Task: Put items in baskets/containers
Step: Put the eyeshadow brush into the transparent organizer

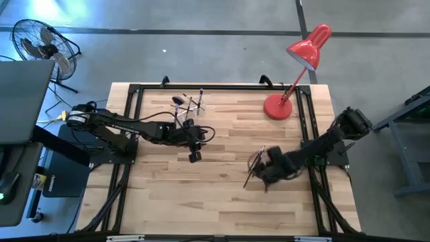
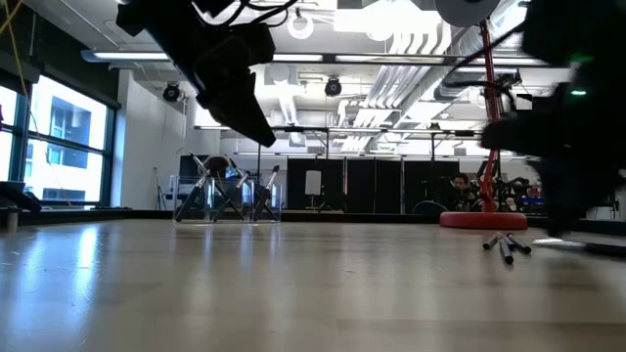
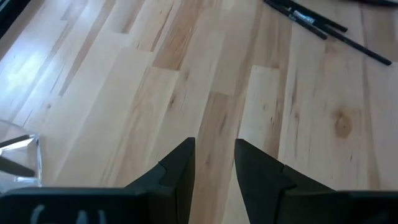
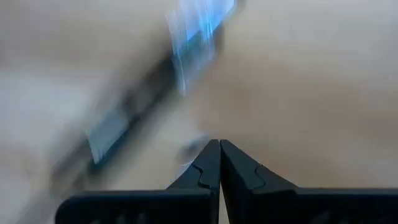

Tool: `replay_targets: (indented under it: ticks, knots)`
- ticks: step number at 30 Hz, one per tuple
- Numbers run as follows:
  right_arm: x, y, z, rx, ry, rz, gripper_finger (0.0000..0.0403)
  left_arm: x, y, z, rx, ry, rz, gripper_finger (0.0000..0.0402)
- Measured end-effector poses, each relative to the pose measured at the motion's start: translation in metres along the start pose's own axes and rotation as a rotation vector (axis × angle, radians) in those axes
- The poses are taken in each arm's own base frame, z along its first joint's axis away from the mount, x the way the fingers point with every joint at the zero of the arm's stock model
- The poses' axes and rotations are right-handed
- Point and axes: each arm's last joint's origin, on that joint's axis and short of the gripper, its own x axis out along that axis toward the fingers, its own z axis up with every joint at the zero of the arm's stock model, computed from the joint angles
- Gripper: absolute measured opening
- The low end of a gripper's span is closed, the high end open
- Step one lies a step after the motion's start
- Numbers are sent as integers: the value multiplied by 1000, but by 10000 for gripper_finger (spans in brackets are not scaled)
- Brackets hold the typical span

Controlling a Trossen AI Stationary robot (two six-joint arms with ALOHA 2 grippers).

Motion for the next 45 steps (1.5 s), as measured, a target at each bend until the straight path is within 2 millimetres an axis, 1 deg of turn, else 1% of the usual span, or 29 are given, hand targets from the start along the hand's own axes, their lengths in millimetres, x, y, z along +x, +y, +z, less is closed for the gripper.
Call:
replay_targets:
  ticks: [2, 5, 9, 13, 18, 22, 27, 29, 31, 34, 38, 45]
  knots:
    - [-5, 6, 3, -26, -59, 33, 0, 0, 0, 0, -1, -2, -3, 111]
    - [-10, 18, 9, -42, -21, 73, 0, 0, 0, 1, -1, -6, -4, 111]
    - [-18, 26, 20, -79, -22, 48, 0, 0, 0, 1, -2, -7, -8, 111]
    - [-32, 35, 29, -108, 31, 29, 0, 0, 0, 1, -2, -6, -11, 111]
    - [-36, 38, 37, -102, 102, 0, 4, 0, -1, 1, -2, -1, -34, 111]
    - [-34, 36, 43, -68, 175, -37, 25, 0, -1, 1, -2, -2, -34, 111]
    - [-32, 34, 47, -65, 193, -68, 69, 0, -1, 1, -2, -2, -33, 111]
    - [-28, 33, 47, -79, 213, -63, 84, 0, -1, 1, -2, -2, -33, 111]
    - [-18, 31, 46, -83, 248, -73, 94, 0, -1, 1, -2, -2, -33, 111]
    - [-6, 29, 41, -91, 285, -104, 101, 0, -1, 1, -2, -2, -33, 111]
    - [5, 31, 37, -104, 286, -141, 103, 0, -1, 1, -3, -3, -33, 111]
    - [17, 37, 32, -157, 336, -145, 103, 0, -1, 1, -3, -5, -32, 111]
